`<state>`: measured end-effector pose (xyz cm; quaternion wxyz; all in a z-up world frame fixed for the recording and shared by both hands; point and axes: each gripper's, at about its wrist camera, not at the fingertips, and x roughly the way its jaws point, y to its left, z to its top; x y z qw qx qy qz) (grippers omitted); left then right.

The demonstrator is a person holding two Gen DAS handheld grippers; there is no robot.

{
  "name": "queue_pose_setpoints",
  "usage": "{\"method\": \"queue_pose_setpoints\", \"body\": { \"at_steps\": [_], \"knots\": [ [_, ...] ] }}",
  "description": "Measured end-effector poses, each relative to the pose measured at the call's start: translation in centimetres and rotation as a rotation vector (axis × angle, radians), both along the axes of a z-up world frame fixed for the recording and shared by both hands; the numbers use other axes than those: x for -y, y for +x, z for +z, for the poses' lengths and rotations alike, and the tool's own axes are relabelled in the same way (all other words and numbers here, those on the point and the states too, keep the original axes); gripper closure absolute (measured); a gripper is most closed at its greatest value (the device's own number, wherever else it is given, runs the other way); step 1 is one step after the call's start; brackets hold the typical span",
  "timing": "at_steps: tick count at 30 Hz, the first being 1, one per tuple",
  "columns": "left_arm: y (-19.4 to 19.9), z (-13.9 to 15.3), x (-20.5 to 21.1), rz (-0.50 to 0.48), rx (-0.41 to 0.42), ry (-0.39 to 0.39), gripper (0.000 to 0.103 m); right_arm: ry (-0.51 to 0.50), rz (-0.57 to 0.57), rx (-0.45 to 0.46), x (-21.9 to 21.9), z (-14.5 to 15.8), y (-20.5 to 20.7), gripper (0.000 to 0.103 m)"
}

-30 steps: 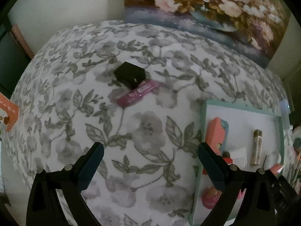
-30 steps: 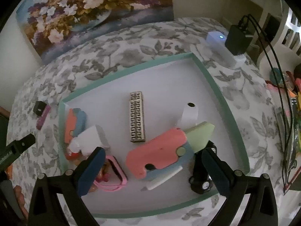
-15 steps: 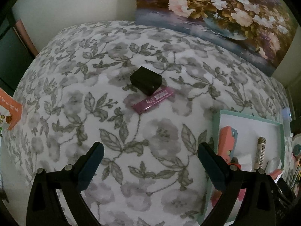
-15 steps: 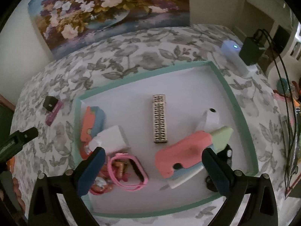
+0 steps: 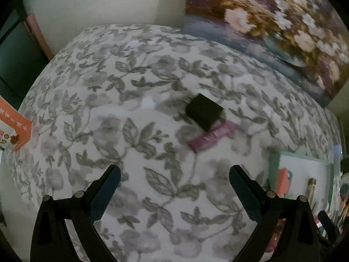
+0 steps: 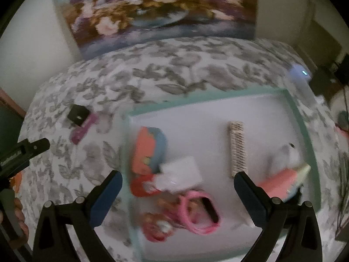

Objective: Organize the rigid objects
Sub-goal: 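Move both open tools back over the black charger and pink lighter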

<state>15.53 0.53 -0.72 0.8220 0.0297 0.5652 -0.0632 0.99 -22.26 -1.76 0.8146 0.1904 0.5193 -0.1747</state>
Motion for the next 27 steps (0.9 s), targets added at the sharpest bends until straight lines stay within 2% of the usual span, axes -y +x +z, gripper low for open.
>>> {"method": "queue_pose_setpoints", "body": {
  "at_steps": [10,17,27],
  "knots": [
    [3.6,-1.6,-3.3,0.077,-0.029,-0.033,0.003,-0.011,0.101,0.054,-4.1,0.2,5.3,0.0],
    [5.1,-2.9,-3.9,0.09,-0.046,-0.04,0.003,0.014,0.158,0.075,-6.4,-1.5,9.1,0.0],
    [7.1,-5.2,-4.1,0.107,-0.074,-0.017,0.003,-0.017,0.27,0.088,-9.1,-4.0,13.0,0.0]
  ]
}}
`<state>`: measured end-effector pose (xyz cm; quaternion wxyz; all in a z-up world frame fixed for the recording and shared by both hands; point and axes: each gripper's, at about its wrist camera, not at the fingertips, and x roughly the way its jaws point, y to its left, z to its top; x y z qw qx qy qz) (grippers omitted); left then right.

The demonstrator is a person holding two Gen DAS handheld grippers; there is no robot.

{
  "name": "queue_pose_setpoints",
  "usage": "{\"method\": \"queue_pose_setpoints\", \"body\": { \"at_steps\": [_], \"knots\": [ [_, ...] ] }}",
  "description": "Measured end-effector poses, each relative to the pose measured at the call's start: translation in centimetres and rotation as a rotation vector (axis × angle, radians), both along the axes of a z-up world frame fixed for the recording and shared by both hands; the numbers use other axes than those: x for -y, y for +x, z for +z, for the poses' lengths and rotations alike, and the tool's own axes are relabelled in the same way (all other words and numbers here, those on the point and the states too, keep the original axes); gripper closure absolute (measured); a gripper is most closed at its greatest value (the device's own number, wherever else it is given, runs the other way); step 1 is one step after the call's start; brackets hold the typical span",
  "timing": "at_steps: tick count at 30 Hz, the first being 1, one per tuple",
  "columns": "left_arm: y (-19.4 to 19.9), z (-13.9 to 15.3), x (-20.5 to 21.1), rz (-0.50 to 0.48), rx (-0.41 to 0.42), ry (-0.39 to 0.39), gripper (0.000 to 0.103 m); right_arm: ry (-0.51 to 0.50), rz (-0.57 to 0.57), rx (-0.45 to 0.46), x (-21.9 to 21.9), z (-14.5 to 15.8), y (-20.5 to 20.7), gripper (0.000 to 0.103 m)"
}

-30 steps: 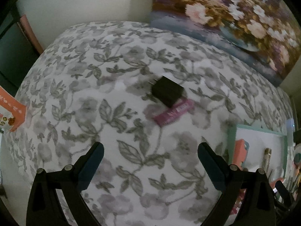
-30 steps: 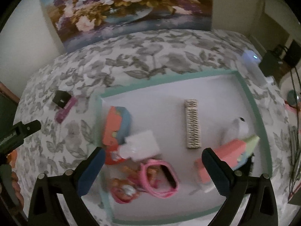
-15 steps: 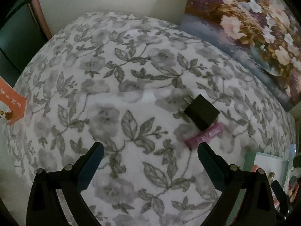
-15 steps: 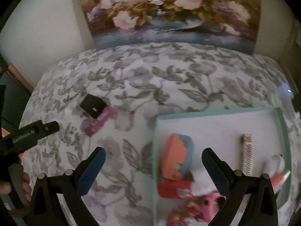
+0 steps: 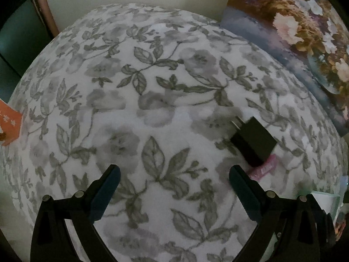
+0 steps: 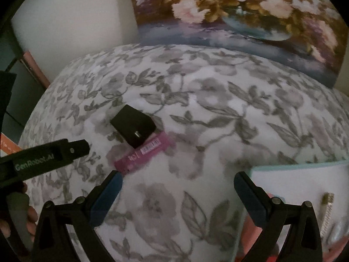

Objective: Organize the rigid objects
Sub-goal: 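Move both open tools back over the black charger and pink lighter, then grasp the pink lighter with the right tool while the left tool grasps the black charger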

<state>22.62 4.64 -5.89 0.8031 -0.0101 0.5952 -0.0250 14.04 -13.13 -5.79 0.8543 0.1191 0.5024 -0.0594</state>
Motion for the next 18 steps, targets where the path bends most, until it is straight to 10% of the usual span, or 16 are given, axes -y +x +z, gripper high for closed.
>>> {"method": "queue_pose_setpoints", "body": {
  "at_steps": [18],
  "knots": [
    [2.2,-2.1,-3.0,0.055,-0.019,0.019,0.003,-0.05,0.167,-0.022,-2.7,-2.7,2.8,0.0]
  ]
}}
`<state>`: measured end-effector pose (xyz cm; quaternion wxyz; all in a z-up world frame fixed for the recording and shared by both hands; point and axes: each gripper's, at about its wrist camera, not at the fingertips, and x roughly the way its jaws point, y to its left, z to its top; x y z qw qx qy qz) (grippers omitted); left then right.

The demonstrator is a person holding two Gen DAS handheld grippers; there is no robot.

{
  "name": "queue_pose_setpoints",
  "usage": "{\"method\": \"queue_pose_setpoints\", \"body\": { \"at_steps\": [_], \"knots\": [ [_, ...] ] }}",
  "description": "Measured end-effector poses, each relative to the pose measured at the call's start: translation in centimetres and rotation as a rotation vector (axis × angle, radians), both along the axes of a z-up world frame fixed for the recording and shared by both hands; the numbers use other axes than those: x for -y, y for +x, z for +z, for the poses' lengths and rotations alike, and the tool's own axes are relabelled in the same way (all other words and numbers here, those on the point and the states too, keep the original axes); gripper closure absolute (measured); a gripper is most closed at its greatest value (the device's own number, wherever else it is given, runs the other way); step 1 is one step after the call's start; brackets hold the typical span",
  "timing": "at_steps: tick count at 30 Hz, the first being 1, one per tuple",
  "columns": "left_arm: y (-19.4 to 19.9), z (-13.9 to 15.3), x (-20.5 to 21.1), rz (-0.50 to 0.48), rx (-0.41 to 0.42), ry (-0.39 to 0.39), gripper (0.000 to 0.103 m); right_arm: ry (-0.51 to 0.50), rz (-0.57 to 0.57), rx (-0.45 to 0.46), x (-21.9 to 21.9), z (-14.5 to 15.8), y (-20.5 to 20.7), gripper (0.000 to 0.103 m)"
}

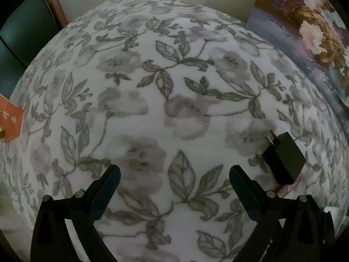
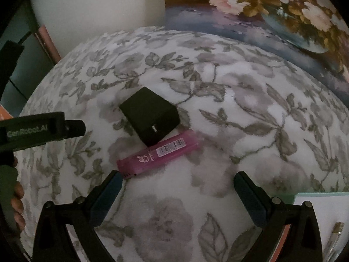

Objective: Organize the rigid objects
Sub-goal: 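Grasp the pink lighter with the right tool while the left tool grasps the black charger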

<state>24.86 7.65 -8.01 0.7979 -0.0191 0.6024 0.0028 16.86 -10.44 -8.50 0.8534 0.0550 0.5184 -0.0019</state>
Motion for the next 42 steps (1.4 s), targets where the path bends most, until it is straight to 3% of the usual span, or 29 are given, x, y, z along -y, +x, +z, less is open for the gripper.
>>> {"method": "queue_pose_setpoints", "body": {
  "at_steps": [8,19,22,24,36,42],
  "knots": [
    [-0.2,-1.2,0.3,-0.014,-0.03,-0.005,0.003,-0.096,0.056,0.02,-1.3,-0.6,0.9,0.0],
    [0.1,-1.8,0.4,-0.015,-0.04,0.003,0.003,-0.094,0.034,0.051,-1.3,-0.8,1.9,0.002],
    [0.2,-1.9,0.5,-0.017,-0.04,0.001,0.003,-0.095,0.031,0.055,-1.7,-0.7,1.9,0.008],
    [0.2,-1.8,0.4,-0.018,-0.037,0.0,0.003,-0.096,0.04,0.067,-1.8,-0.5,1.7,0.02],
    [-0.1,-0.1,1.2,-0.04,-0.013,-0.005,0.003,-0.067,-0.005,0.063,-0.2,-0.1,0.7,0.02],
    [-0.2,0.9,3.0,-0.062,0.012,-0.023,0.003,-0.033,-0.063,0.104,2.2,1.8,-0.3,0.02]
  ]
}}
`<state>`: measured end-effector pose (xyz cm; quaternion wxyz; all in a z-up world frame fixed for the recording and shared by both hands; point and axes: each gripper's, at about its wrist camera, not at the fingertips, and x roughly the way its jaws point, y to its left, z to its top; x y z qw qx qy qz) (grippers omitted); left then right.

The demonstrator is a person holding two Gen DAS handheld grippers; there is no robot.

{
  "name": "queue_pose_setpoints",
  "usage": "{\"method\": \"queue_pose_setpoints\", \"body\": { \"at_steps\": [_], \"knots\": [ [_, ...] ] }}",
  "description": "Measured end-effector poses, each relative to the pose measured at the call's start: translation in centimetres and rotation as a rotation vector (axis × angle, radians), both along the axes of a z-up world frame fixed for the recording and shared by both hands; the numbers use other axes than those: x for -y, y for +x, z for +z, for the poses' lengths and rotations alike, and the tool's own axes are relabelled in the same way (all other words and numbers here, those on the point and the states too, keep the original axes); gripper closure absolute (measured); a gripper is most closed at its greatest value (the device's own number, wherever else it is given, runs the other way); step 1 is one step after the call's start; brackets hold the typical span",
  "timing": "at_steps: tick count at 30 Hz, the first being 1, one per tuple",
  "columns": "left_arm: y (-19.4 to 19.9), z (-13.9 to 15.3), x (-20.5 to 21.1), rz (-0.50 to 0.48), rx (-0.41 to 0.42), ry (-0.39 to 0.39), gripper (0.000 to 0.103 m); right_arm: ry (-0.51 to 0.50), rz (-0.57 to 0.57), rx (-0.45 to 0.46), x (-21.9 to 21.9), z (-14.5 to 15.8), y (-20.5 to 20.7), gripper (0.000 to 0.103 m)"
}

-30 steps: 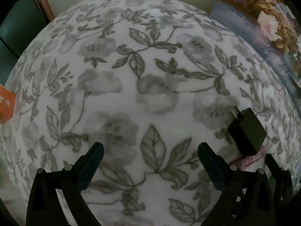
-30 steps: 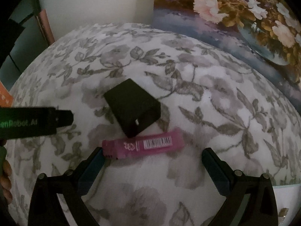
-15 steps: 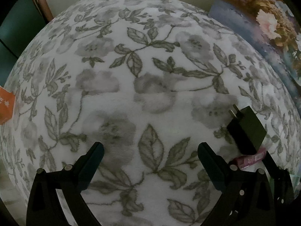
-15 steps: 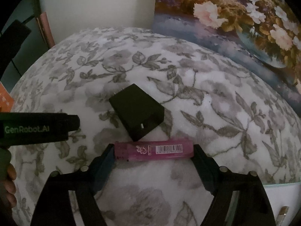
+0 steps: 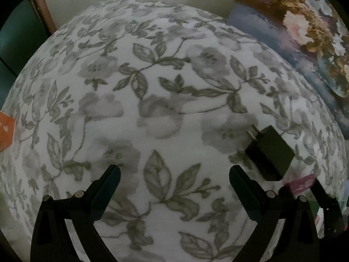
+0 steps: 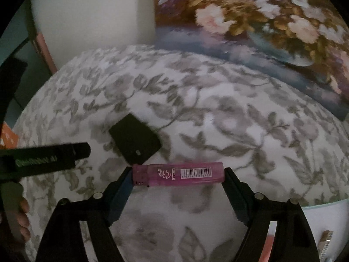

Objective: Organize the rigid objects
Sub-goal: 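Grasp the pink lighter with the right tool while the left tool grasps the black charger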

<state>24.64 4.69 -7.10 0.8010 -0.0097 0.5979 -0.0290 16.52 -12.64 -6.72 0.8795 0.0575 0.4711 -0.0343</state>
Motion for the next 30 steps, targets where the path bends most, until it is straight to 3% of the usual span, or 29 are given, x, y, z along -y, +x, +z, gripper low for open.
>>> {"method": "queue_pose_setpoints", "body": {
  "at_steps": [7,15,23,26,30],
  "knots": [
    [-0.5,1.3,3.8,-0.08,0.045,-0.062,0.003,0.01,-0.062,0.041,3.0,2.2,-1.1,0.02],
    [-1.0,1.1,8.5,-0.177,0.086,-0.064,0.003,0.041,-0.143,0.051,7.1,3.2,-2.6,0.02],
    [-0.5,-0.2,9.9,-0.212,0.137,-0.068,0.004,0.077,-0.182,0.037,9.5,2.7,-3.5,0.02],
    [-0.5,-0.2,10.5,-0.228,0.174,-0.031,0.005,0.097,-0.184,0.037,9.7,2.6,-3.6,0.02],
    [-0.4,-0.5,11.2,-0.241,0.197,0.01,0.013,0.097,-0.185,0.034,9.7,2.5,-3.5,0.02]
  ]
}}
